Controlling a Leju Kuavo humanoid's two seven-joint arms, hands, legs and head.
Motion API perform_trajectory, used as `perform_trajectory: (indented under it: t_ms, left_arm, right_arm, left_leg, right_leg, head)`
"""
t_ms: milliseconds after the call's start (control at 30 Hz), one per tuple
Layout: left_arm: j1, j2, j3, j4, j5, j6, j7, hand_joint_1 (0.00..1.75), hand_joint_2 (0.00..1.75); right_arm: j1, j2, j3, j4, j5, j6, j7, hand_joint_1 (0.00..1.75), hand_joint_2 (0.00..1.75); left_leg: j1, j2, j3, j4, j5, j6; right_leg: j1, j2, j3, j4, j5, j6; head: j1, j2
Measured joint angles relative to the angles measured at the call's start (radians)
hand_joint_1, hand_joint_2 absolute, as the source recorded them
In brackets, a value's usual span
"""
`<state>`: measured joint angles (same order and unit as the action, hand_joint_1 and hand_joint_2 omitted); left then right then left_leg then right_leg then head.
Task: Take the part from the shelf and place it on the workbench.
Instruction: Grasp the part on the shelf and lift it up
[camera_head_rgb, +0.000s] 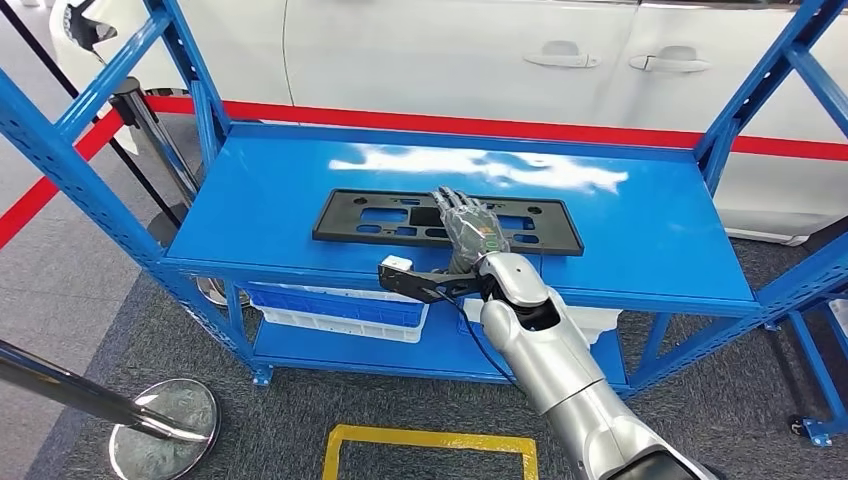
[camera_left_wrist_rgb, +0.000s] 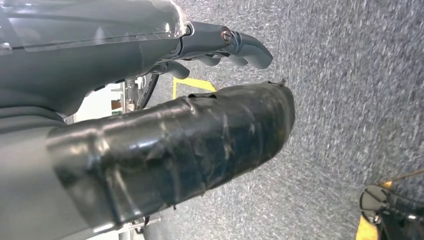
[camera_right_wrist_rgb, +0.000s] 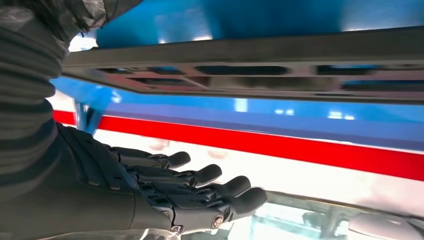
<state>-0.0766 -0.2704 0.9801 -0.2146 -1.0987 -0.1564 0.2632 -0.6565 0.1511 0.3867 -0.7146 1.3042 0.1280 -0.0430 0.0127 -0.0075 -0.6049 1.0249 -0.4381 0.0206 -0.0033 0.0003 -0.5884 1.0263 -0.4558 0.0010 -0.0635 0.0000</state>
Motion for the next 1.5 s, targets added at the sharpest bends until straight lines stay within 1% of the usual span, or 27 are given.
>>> perform_trajectory:
  t_ms: [67,100,133,200,233,267,300,367,433,567,633,700,733,767,800,833,867,933,967,1033,1100,1133,1233,1300,1333,1433,1500]
  left_arm:
    - [-0.001,0.0,0.0,0.0,-0.001,0.0,0.0,0.0,0.0]
    - [-0.001,0.0,0.0,0.0,-0.001,0.001,0.0,0.0,0.0]
    - [-0.001,0.001,0.0,0.0,-0.001,0.001,0.0,0.0,0.0]
    - [-0.001,0.001,0.0,0.0,-0.001,0.002,0.0,0.0,0.0]
    - [0.0,0.002,0.0,0.0,-0.002,0.002,0.0,0.0,0.0]
    - [0.0,0.002,0.001,0.0,-0.002,0.002,0.0,0.0,0.0]
    - [0.0,0.003,0.001,0.0,-0.002,0.002,0.0,0.0,0.0]
    - [0.0,0.005,0.001,0.0,-0.005,0.002,0.0,0.0,0.0]
    - [-0.001,0.004,0.001,0.001,-0.009,0.0,0.0,0.0,0.0]
    - [-0.001,0.003,0.002,0.002,-0.015,-0.002,0.001,0.0,1.75]
    - [-0.001,0.004,0.002,0.002,-0.019,0.0,0.002,0.0,1.75]
    - [-0.001,0.005,0.002,0.002,-0.025,0.001,0.003,0.0,1.75]
    - [-0.001,0.005,0.002,0.002,-0.028,0.001,0.004,0.0,1.75]
    - [-0.001,0.006,0.002,0.002,-0.031,0.0,0.005,0.0,1.75]
    - [-0.001,0.006,0.002,0.002,-0.031,0.0,0.005,0.0,1.75]
    - [0.0,0.005,0.002,0.002,-0.03,0.0,0.004,0.0,1.31]
    - [-0.001,0.004,0.002,0.002,-0.028,0.0,0.003,0.0,0.87]
    - [0.0,-0.002,0.002,0.003,-0.025,0.001,-0.002,0.0,0.0]
    - [0.0,-0.004,0.002,0.003,-0.025,0.002,-0.004,0.0,0.0]
    - [0.0,-0.005,0.002,0.004,-0.025,0.002,-0.009,0.0,0.0]
    - [-0.001,-0.005,0.003,0.005,-0.025,0.003,-0.012,0.0,0.0]
    - [-0.001,-0.005,0.003,0.005,-0.025,0.003,-0.013,0.0,0.0]
    - [-0.002,-0.003,0.003,0.006,-0.024,0.005,-0.013,0.0,0.0]
    - [-0.001,0.0,0.003,0.006,-0.023,0.007,-0.012,0.0,0.0]
    - [0.0,0.001,0.003,0.006,-0.023,0.008,-0.011,0.0,0.0]
    - [-0.001,0.001,0.004,0.006,-0.025,0.008,-0.004,0.0,0.0]
    - [-0.002,-0.001,0.004,0.007,-0.028,0.005,0.0,0.0,0.0]
  right_arm:
    - [-0.002,0.001,0.001,0.0,0.002,0.0,0.001,0.0,1.75]
    - [-0.003,0.001,0.002,0.0,0.003,-0.001,0.001,0.0,1.75]
    - [-0.004,0.002,0.004,0.0,0.004,-0.001,0.001,0.0,1.75]
    - [-0.005,0.002,0.006,0.001,0.005,-0.001,0.001,0.0,1.75]
    - [-0.004,0.002,0.006,0.002,0.005,-0.001,0.001,0.0,1.75]
    - [-0.002,0.002,0.006,0.003,0.005,-0.001,0.001,0.0,1.75]
    - [-0.002,0.002,0.007,0.005,0.006,0.0,0.001,0.0,1.75]
    - [-0.002,0.002,0.007,0.006,0.009,0.001,0.004,0.0,1.75]
    - [-0.005,0.002,0.009,0.008,0.014,0.004,0.009,0.0,1.75]
    - [-0.006,0.002,0.019,0.018,0.029,0.01,0.027,0.0,1.75]
    - [-0.008,0.002,0.022,0.026,0.038,0.011,0.04,0.0,1.75]
    - [-0.009,0.001,0.023,0.038,0.049,0.011,0.054,0.0,1.75]
    - [-0.008,0.001,0.023,0.045,0.054,0.011,0.059,0.0,1.75]
    - [-0.008,0.001,0.023,0.053,0.058,0.011,0.064,0.0,1.75]
    - [-0.008,0.001,0.023,0.06,0.062,0.01,0.068,0.0,1.75]
    - [-0.008,0.001,0.023,0.065,0.065,0.01,0.071,0.0,1.75]
    - [-0.01,0.001,0.023,0.069,0.067,0.01,0.074,0.0,1.75]
    - [-0.016,0.0,0.023,0.074,0.07,0.008,0.078,0.0,1.75]
    - [-0.018,0.0,0.023,0.076,0.072,0.007,0.079,0.0,1.75]
    - [-0.021,-0.001,0.023,0.08,0.078,0.005,0.082,0.0,1.75]
    - [-0.022,-0.002,0.023,0.083,0.083,0.002,0.084,0.0,1.75]
    - [-0.024,-0.001,0.023,0.084,0.084,0.001,0.085,0.0,1.75]
    - [-0.023,0.001,0.023,0.088,0.088,-0.003,0.094,0.0,1.75]
    - [-0.017,0.002,0.022,0.089,0.095,-0.006,0.103,0.0,1.75]
    - [-0.015,0.002,0.022,0.089,0.1,-0.007,0.108,0.0,1.75]
    - [-0.011,0.005,0.017,0.081,0.117,-0.008,0.118,0.0,1.75]
    - [-0.009,0.008,0.012,0.074,0.126,-0.008,0.119,0.0,1.75]
  left_leg:
    - [0.002,0.001,-0.003,0.006,-0.009,-0.011]
    - [0.002,0.001,-0.012,0.028,-0.025,-0.016]
    - [0.003,0.002,-0.03,0.07,-0.052,-0.019]
    - [0.006,0.002,-0.089,0.2,-0.114,-0.025]
    - [0.007,0.002,-0.115,0.253,-0.131,-0.029]
    - [0.009,0.002,-0.126,0.275,-0.129,-0.032]
    - [0.011,0.003,-0.118,0.256,-0.108,-0.034]
    - [0.015,0.004,-0.058,0.132,-0.042,-0.04]
    - [0.015,0.002,-0.01,0.033,-0.011,-0.036]
    - [0.009,-0.001,-0.005,0.017,-0.013,-0.004]
    - [0.01,0.0,-0.004,0.013,-0.01,0.009]
    - [0.006,0.001,-0.004,0.013,-0.01,0.016]
    - [0.002,0.001,-0.004,0.013,-0.01,0.018]
    - [-0.002,0.0,-0.004,0.013,-0.011,0.02]
    - [-0.006,0.0,-0.004,0.013,-0.011,0.021]
    - [-0.011,-0.001,-0.003,0.013,-0.011,0.022]
    - [-0.014,-0.002,-0.002,0.013,-0.011,0.022]
    - [-0.015,-0.001,-0.002,0.011,-0.01,0.022]
    - [-0.012,0.001,-0.002,0.01,-0.009,0.02]
    - [-0.008,0.004,0.0,0.004,-0.006,0.014]
    - [-0.01,0.005,0.001,0.008,-0.015,0.007]
    - [-0.011,0.004,-0.007,0.031,-0.032,0.003]
    - [-0.001,0.004,-0.081,0.19,-0.115,-0.018]
    - [0.008,0.005,-0.113,0.255,-0.128,-0.033]
    - [0.012,0.005,-0.103,0.234,-0.108,-0.04]
    - [0.021,0.004,-0.015,0.063,-0.03,-0.057]
    - [0.019,-0.002,0.002,0.027,-0.03,-0.045]
  right_leg:
    - [-0.005,-0.001,0.005,-0.012,0.007,-0.01]
    - [-0.008,-0.002,0.008,-0.019,0.011,-0.016]
    - [-0.012,-0.003,0.012,-0.025,0.014,-0.021]
    - [-0.011,-0.006,0.011,-0.026,0.015,-0.024]
    - [-0.01,-0.006,0.011,-0.026,0.015,-0.024]
    - [-0.011,-0.006,0.011,-0.025,0.014,-0.023]
    - [-0.012,-0.006,0.011,-0.023,0.013,-0.021]
    - [-0.015,-0.004,0.012,-0.015,0.006,-0.011]
    - [-0.013,-0.002,0.005,0.0,-0.003,0.002]
    - [-0.013,0.0,0.0,0.008,-0.008,0.018]
    - [-0.015,0.0,-0.024,0.063,-0.044,0.024]
    - [-0.015,-0.001,-0.087,0.19,-0.106,0.026]
    - [-0.014,0.0,-0.119,0.252,-0.126,0.024]
    - [-0.011,0.0,-0.14,0.289,-0.131,0.02]
    - [-0.006,0.0,-0.143,0.288,-0.116,0.013]
    - [0.0,0.0,-0.125,0.246,-0.084,0.001]
    - [0.011,0.0,-0.093,0.174,-0.046,-0.016]
    - [0.031,-0.005,-0.034,0.047,0.001,-0.05]
    - [0.039,-0.006,-0.019,0.015,0.009,-0.061]
    - [0.046,-0.006,-0.013,-0.003,0.014,-0.069]
    - [0.036,-0.008,0.003,-0.032,0.027,-0.067]
    - [0.028,-0.01,0.012,-0.048,0.035,-0.066]
    - [0.017,-0.012,0.02,-0.062,0.042,-0.061]
    - [0.012,-0.013,0.015,-0.054,0.037,-0.054]
    - [0.007,-0.012,0.013,-0.046,0.033,-0.047]
    - [-0.006,-0.01,0.001,-0.008,0.012,-0.018]
    - [-0.004,-0.007,-0.01,0.011,0.003,-0.003]
  head:
    - [0.0,0.0]
    - [-0.001,0.0]
    - [-0.001,0.0]
    - [-0.001,0.0]
    - [-0.001,0.0]
    - [-0.001,0.0]
    - [-0.001,0.0]
    - [-0.001,0.0]
    - [-0.002,0.0]
    - [-0.002,0.0]
    - [-0.002,0.0]
    - [-0.002,0.0]
    - [-0.002,0.0]
    - [-0.002,0.0]
    - [-0.002,0.0]
    - [-0.002,0.0]
    - [-0.002,0.0]
    - [-0.003,0.0]
    - [-0.003,0.0]
    - [0.0,0.0]
    - [0.0,0.0]
    - [0.0,0.0]
    - [-0.001,0.0]
    - [-0.001,0.0]
    - [-0.001,0.0]
    - [-0.002,0.0]
    - [-0.002,0.0]
